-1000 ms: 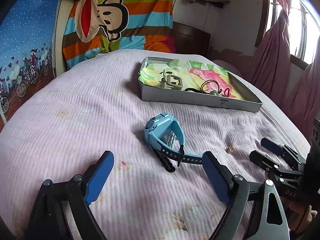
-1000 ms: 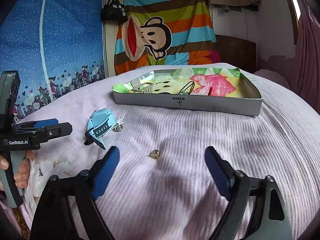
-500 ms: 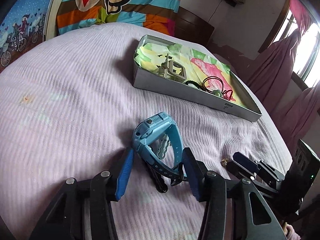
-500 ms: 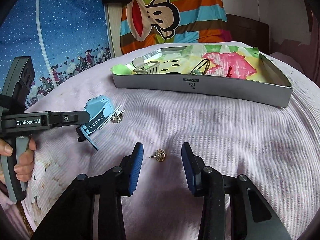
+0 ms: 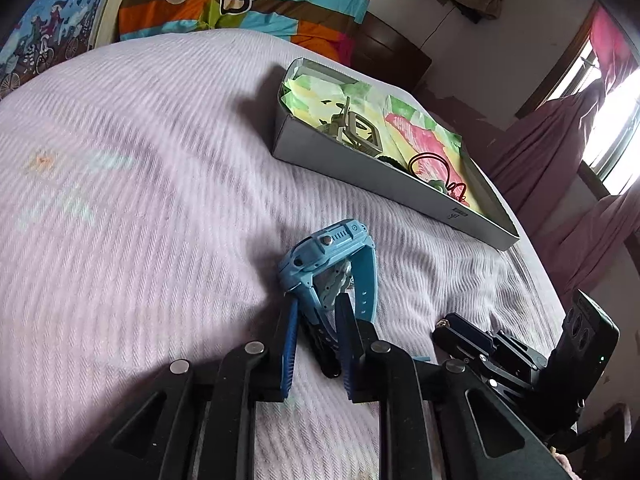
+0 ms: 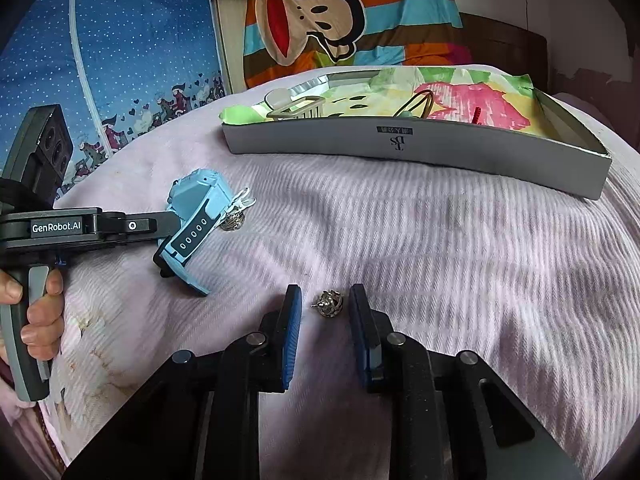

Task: Organize jewelry
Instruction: 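Grasp the blue smartwatch with the left tool while the right tool grasps the gold earring, then carry the watch and earring into the tray and open both tools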

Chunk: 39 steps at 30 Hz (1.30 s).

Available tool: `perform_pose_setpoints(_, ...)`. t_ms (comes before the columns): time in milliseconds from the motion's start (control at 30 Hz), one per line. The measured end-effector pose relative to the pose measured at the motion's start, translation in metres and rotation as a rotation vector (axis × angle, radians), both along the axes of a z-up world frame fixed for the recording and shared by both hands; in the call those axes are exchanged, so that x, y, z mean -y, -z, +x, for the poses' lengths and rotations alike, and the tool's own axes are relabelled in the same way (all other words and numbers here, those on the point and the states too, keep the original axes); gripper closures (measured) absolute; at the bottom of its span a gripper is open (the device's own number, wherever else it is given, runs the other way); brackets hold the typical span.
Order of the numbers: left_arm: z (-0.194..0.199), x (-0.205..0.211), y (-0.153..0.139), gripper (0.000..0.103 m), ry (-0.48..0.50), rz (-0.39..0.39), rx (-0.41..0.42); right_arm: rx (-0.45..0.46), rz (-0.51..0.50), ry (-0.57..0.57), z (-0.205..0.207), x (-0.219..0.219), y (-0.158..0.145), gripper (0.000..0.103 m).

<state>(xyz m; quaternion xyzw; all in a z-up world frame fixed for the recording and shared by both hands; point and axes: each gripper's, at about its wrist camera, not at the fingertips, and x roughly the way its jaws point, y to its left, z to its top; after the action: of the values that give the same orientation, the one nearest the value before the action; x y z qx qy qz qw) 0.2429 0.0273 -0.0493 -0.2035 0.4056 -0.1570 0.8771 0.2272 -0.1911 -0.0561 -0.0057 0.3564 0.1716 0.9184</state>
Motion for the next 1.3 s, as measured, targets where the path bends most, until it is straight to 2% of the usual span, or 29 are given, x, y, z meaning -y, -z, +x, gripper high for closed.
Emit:
perform_pose_setpoints(167, -0.004, 0.0, -0.001, 0.097, 0.0, -0.003, 0.024, -0.006, -0.013, 0.002, 0.0, -0.002, 0.002, 0.081)
perform_pose_setpoints(467, -0.029, 0.005, -0.018, 0.098, 0.056, 0.005, 0.138, -0.01, -0.008, 0.0, -0.001, -0.001, 0.004, 0.081)
perform_pose_setpoints(600, -0.034, 0.006, -0.024, 0.098, 0.068, -0.016, 0.172, -0.018, -0.004, -0.001, -0.001, -0.001, 0.005, 0.082)
perform_pose_setpoints(700, -0.037, 0.005, -0.027, 0.098, 0.067, -0.025, 0.185, -0.016, 0.001, 0.007, 0.0, 0.001, 0.006, 0.09)
perform_pose_setpoints(800, -0.039, 0.007, -0.029, 0.098, 0.067, -0.019, 0.19, -0.01, 0.008, 0.005, -0.001, 0.002, 0.006, 0.09)
perform_pose_setpoints(1000, -0.038, 0.011, -0.036, 0.099, 0.05, -0.022, 0.21, 0.033, 0.018, 0.008, -0.007, 0.003, 0.003, 0.09)
perform_pose_setpoints(1300, -0.018, 0.026, -0.063, 0.099, 0.033, 0.019, 0.224, 0.147, 0.127, 0.029, -0.018, 0.025, -0.027, 0.09)
